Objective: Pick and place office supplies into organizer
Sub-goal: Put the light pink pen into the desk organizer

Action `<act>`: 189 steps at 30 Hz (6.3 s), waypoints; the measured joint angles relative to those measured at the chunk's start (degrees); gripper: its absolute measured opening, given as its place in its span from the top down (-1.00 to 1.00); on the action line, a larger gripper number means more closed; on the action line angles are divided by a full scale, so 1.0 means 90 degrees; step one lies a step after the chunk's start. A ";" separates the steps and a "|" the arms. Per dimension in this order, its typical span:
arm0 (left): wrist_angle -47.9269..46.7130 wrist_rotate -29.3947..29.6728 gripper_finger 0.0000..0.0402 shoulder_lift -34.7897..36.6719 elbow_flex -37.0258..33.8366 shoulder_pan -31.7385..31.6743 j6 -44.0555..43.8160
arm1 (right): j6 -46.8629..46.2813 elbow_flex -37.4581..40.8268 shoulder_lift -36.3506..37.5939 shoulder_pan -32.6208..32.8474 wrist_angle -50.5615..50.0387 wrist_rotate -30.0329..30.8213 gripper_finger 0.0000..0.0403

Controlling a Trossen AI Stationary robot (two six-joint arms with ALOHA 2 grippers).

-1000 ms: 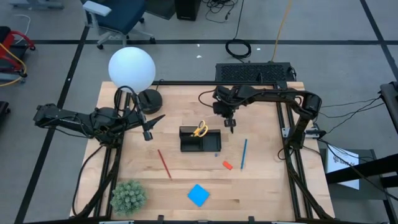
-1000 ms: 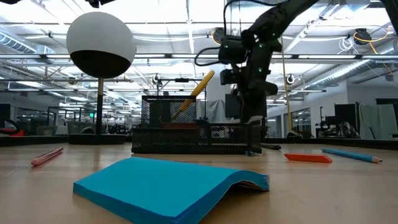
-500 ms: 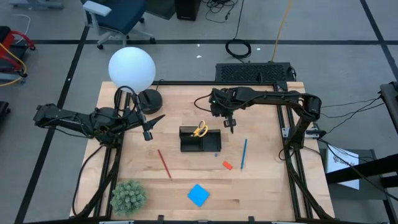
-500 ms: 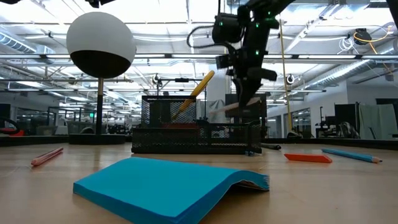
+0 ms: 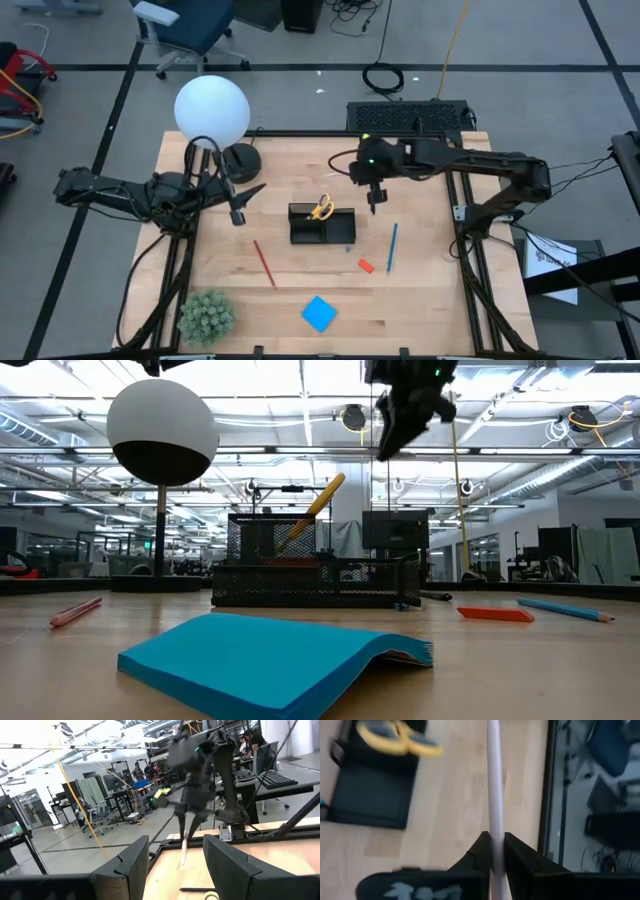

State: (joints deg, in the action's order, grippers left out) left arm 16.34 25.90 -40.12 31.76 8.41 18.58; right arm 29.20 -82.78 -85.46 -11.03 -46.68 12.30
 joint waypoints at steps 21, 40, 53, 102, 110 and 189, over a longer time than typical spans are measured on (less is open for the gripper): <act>-0.0043 -0.1264 0.07 -0.1007 0.0015 -0.0906 0.0657 | 0.0054 0.0073 0.0210 0.1254 0.2079 -0.0057 0.89; 0.2290 -0.4378 0.07 -0.2278 0.0020 -0.0974 0.0949 | 0.0049 0.0237 0.0217 0.1538 0.3934 -0.1991 0.89; 0.3641 -0.4610 0.07 -0.2948 0.0022 -0.0917 0.0691 | 0.0054 0.1503 0.0210 0.1537 0.6023 -0.2454 0.89; 0.4148 -0.5139 0.07 -0.4595 0.1030 -0.0583 0.0376 | 0.0174 0.2220 -0.0345 0.1353 0.7706 -0.2566 0.89; 0.4059 -0.4943 0.09 -0.4595 0.1030 -0.0615 0.0410 | 0.0120 0.2220 -0.0351 0.1359 0.7840 -0.2870 0.89; 0.2467 0.0759 0.95 -0.4369 0.1025 0.1069 0.6118 | -0.2744 0.2219 0.0985 0.1508 0.6156 -0.0711 0.23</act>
State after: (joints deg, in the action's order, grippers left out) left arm 38.54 32.74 -79.44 40.99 18.03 73.63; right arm 4.50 -62.81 -76.60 2.54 8.72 5.91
